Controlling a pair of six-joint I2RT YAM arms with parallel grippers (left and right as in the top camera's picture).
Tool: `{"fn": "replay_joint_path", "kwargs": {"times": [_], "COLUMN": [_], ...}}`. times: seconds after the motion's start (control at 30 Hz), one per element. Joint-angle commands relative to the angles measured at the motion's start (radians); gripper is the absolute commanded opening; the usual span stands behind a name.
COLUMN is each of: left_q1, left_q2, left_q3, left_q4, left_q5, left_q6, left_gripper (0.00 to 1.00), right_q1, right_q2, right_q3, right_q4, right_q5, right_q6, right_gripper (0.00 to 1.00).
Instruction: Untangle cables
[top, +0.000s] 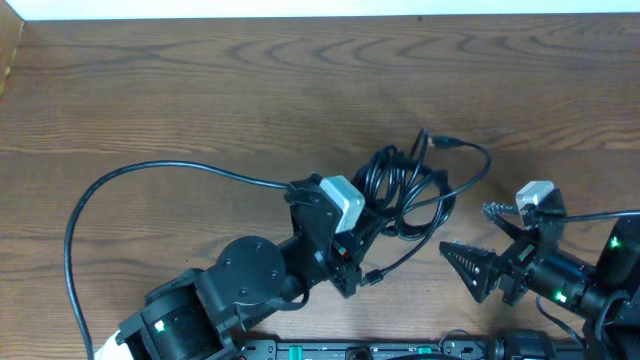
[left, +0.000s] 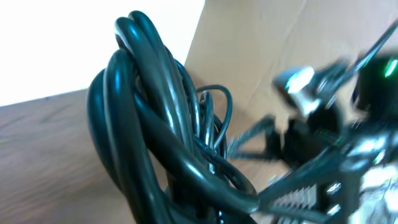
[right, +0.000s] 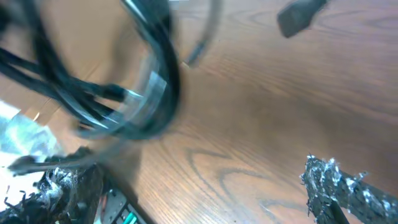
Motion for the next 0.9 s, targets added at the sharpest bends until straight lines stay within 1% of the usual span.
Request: {"fn": "replay_joint_path", "kwargs": {"times": [0.0, 0.07, 0.17, 0.3, 0.5, 0.57, 0.67, 0.87], "left_q1": [0.000, 0.000, 0.000, 0.000, 0.000, 0.000, 0.000, 0.000], "left_q2": [-0.014, -0.015, -0.015, -0.014, -0.015, -0.015, -0.015, -0.014], "left_q3": [0.015, 0.015, 0.015, 0.015, 0.015, 0.015, 0.015, 0.015], "left_q4": [0.077, 0.103, 0.118, 0.117, 0.135, 0.156, 0.158, 0.090], "left_q5": [-0.055, -0.066, -0.066, -0.080, -0.161, -0.162, -0.161, -0.158], "left_q6": [-0.118, -0.146, -0.170, -0.171, -0.167, -0.158, -0.101, 0.014], "left_gripper": [0.08, 0.08, 0.08, 0.08, 0.08, 0.07, 0.08, 0.08], "right_q1": [-0.002, -0.002, -0.002, -0.002, -0.002, -0.002, -0.002, -0.002], "right_q2": [-0.002, -0.002, -0.002, -0.002, -0.002, -0.002, -0.002, -0.002], "right_q3": [0.019, 0.019, 0.019, 0.019, 0.019, 0.019, 0.019, 0.019], "right_q4": [-0.003, -0.010, -0.008, 0.014, 0.024, 0.026, 0.032, 0.032], "right_q5": [0.136, 0.178, 0.190, 0.190, 0.185, 0.170, 0.103, -0.119], "right_q6": [0.138, 0.165, 0.174, 0.174, 0.168, 0.134, 0.067, -0.114], "right_gripper": [0.99, 0.99, 0.99, 0.99, 0.99, 0.99, 0.99, 0.99]}}
